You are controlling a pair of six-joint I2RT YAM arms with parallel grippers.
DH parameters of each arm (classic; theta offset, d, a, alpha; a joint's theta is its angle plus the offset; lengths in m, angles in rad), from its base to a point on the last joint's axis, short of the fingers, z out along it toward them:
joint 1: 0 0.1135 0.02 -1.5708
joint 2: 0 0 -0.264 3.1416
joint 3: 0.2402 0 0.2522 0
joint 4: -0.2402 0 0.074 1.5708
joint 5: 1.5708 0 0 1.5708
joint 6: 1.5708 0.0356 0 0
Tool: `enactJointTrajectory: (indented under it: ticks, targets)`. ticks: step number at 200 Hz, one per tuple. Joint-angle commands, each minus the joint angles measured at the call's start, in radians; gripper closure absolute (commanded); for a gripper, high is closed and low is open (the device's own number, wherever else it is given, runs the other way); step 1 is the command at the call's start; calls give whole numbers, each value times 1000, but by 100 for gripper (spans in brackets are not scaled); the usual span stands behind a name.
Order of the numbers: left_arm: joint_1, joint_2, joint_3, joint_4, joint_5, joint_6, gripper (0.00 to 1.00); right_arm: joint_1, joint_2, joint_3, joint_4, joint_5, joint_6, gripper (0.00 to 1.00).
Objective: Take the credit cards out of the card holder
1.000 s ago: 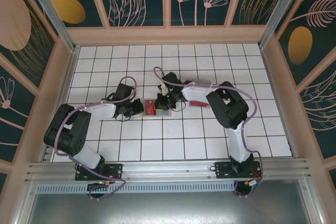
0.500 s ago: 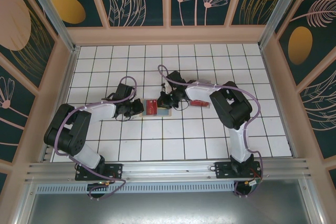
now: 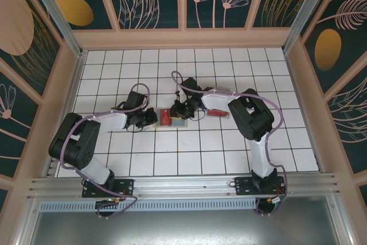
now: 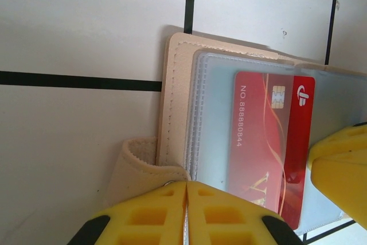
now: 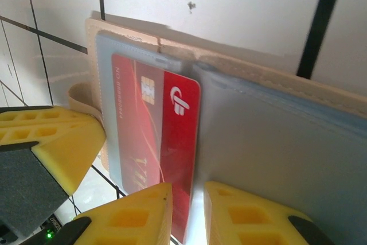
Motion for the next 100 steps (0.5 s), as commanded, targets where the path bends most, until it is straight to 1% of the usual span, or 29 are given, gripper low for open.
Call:
enactJointTrajectory:
  ticks: [1,82,88,100]
  targets:
    - [1,42,-6,-28,4,2,88,12,29,31,-24,-11,-10,78]
    - [1,44,-7,-28,7,2,89,17,49,41,-35,-20,-12,78]
    - [1,44,-7,-28,7,2,89,17,51,41,-33,-24,-11,79]
    - [1,44,-8,-28,7,2,89,17,51,42,-27,-28,-8,84]
